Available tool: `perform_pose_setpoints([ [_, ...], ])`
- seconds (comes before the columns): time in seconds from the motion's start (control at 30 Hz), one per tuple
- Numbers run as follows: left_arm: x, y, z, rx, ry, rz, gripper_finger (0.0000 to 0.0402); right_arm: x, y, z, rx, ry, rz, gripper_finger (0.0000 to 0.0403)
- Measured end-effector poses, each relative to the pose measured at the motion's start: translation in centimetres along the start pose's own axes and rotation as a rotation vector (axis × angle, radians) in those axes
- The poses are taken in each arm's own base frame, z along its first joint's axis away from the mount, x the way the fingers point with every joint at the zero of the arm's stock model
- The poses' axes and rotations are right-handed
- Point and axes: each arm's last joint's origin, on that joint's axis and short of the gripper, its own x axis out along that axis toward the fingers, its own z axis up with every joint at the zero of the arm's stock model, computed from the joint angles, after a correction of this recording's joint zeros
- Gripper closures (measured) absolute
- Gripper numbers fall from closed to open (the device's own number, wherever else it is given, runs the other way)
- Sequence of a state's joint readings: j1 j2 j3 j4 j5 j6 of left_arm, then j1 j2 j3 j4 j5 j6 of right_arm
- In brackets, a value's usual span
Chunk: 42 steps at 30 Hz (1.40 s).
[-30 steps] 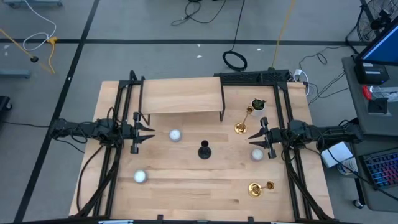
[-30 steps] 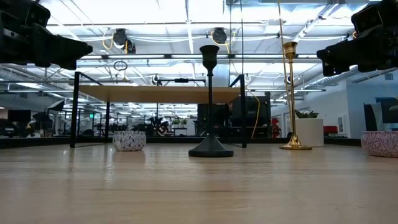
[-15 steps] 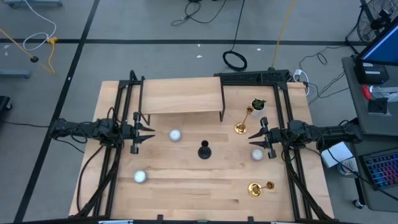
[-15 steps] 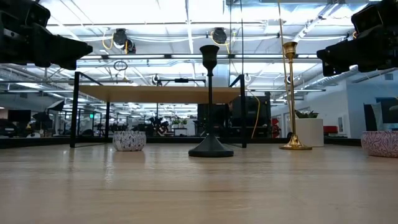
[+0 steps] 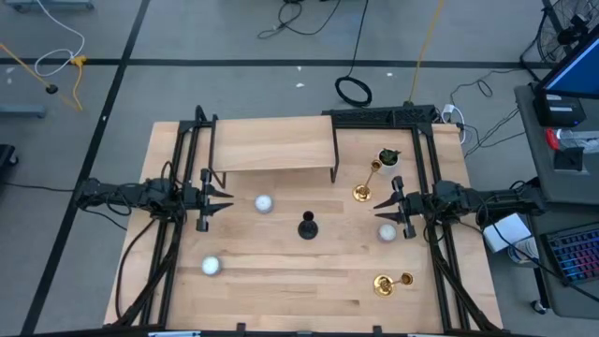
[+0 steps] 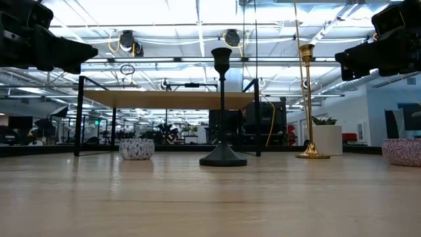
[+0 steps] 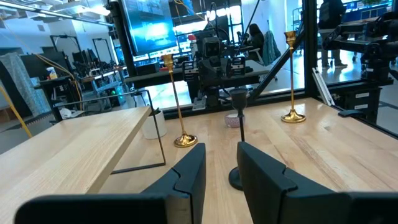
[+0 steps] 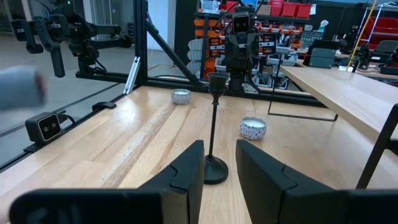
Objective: Pick & Place candle stick holders
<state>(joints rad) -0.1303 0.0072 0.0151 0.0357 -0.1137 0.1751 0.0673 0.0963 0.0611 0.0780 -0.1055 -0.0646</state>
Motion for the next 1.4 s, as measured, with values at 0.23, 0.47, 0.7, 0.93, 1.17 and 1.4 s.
perform_pose_setpoints([
  [0.23,0.0,0.0,0.0,0.0,0.0,-0.001,0.0304,0.0,0.0,0.2,-0.089,-0.019,-0.003,0.0314],
  [0.47,0.0,0.0,0.0,-0.001,-0.003,0.0,0.0304,0.0,0.0,0.3,0.026,-0.035,0.001,0.0314],
  [0.7,0.0,0.0,0.3,-0.004,-0.036,0.008,0.0304,-0.1,-0.2,1.4,0.19,-0.15,-0.028,0.0314],
  [0.93,0.0,0.1,0.5,0.001,-0.058,0.012,0.0304,-0.2,-0.4,2.0,0.033,-0.204,-0.115,0.0314],
  [1.17,-0.1,0.2,1.0,-0.128,-0.112,0.002,0.0304,0.2,-0.8,1.2,-0.027,-0.1,-0.261,0.0312],
  [1.4,-0.1,0.3,1.2,-0.186,-0.128,0.035,0.0304,0.9,-1.4,0.1,-0.033,0.036,-0.452,0.0269],
])
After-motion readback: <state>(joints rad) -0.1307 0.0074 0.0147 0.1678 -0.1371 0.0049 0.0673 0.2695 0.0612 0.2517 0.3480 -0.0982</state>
